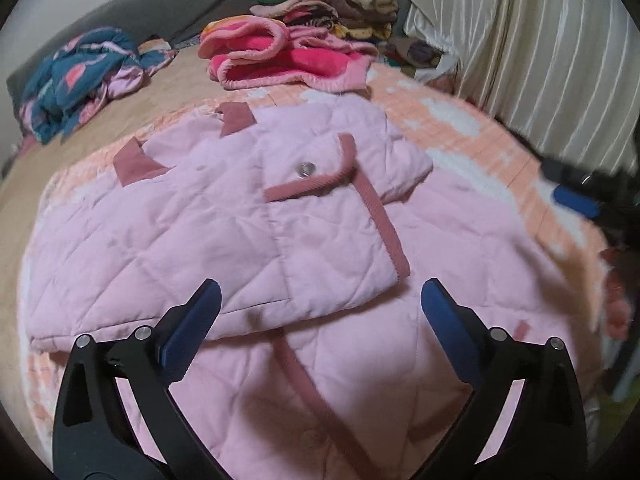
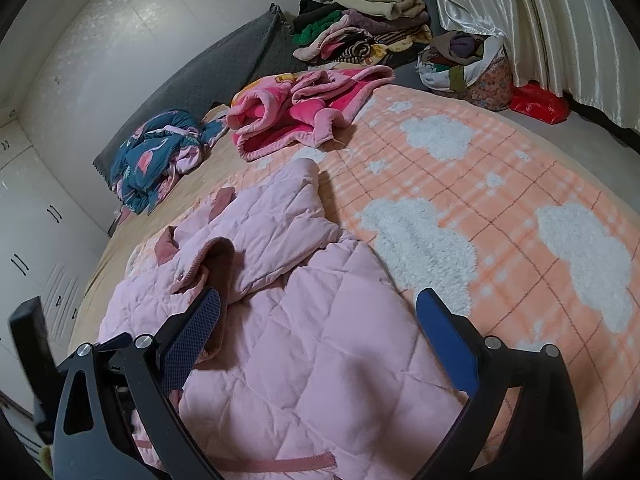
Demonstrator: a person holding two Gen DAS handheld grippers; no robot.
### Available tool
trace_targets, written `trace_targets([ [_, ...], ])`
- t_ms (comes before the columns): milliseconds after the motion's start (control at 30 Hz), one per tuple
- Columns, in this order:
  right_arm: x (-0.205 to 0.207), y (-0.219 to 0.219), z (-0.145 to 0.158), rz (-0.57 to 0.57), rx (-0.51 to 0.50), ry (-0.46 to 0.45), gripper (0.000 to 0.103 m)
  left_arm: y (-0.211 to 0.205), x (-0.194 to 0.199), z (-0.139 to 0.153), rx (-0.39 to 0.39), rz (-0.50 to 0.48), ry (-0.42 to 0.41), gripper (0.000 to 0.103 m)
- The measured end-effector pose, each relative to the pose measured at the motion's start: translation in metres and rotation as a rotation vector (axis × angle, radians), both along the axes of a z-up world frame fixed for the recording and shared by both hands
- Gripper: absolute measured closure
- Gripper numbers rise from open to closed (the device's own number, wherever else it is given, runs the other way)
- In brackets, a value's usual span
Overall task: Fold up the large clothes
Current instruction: 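Grasp the dark-pink trim edge with the right gripper and lift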
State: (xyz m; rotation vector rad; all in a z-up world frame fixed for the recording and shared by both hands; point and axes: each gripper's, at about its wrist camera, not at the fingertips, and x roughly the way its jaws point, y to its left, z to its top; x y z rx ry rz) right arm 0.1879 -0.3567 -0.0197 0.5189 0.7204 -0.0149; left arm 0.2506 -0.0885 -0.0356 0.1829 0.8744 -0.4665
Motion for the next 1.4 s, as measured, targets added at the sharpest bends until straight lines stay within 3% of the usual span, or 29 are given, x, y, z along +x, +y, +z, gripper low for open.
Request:
trace_targets([
  [100,0.007,0.013,-0.001,0.026,0.008,0.009,0.005,0.025,0.011,0.015,-0.019,0.076,-0.012,0.009],
  [200,0.018,0.033,-0.001,0.072,0.02,0.018,0.005,0.066,0.033,0.033,-0.027,0.217,-0.048,0.009],
  [367,0.043,0.078,-0.002,0.18,0.043,0.048,0.005,0.127,0.065,0.038,0.019,0.426,-0.072,0.009],
  [533,0.07,0.119,-0.014,0.247,0.063,0.087,0.005,0.185,0.081,0.029,-0.022,0.545,-0.062,0.009],
  [700,0.089,0.134,-0.041,0.237,0.131,0.136,0.005,0.231,0.082,0.026,-0.076,0.634,-0.082,0.009],
  [833,0.093,0.138,-0.057,0.232,0.188,0.151,0.019,0.259,0.079,0.025,-0.114,0.695,-0.077,0.009],
  [867,0.093,0.139,-0.058,0.235,0.179,0.146,0.03,0.264,0.079,0.024,-0.127,0.702,-0.075,0.009],
  [933,0.093,0.142,-0.06,0.235,0.155,0.142,0.041,0.274,0.078,0.023,-0.155,0.721,-0.064,0.009],
  [1067,0.089,0.145,-0.06,0.26,0.144,0.106,0.076,0.287,0.076,0.022,-0.189,0.747,-0.064,0.009],
  [1167,0.085,0.155,-0.049,0.311,0.086,0.059,0.084,0.294,0.075,0.023,-0.205,0.758,-0.068,0.009],
  [1267,0.084,0.16,-0.024,0.362,0.07,-0.005,0.085,0.3,0.075,0.022,-0.25,0.766,-0.066,0.009],
  [1400,0.094,0.169,0.03,0.419,-0.11,-0.135,0.085,0.295,0.078,0.021,-0.262,0.747,-0.061,0.009],
])
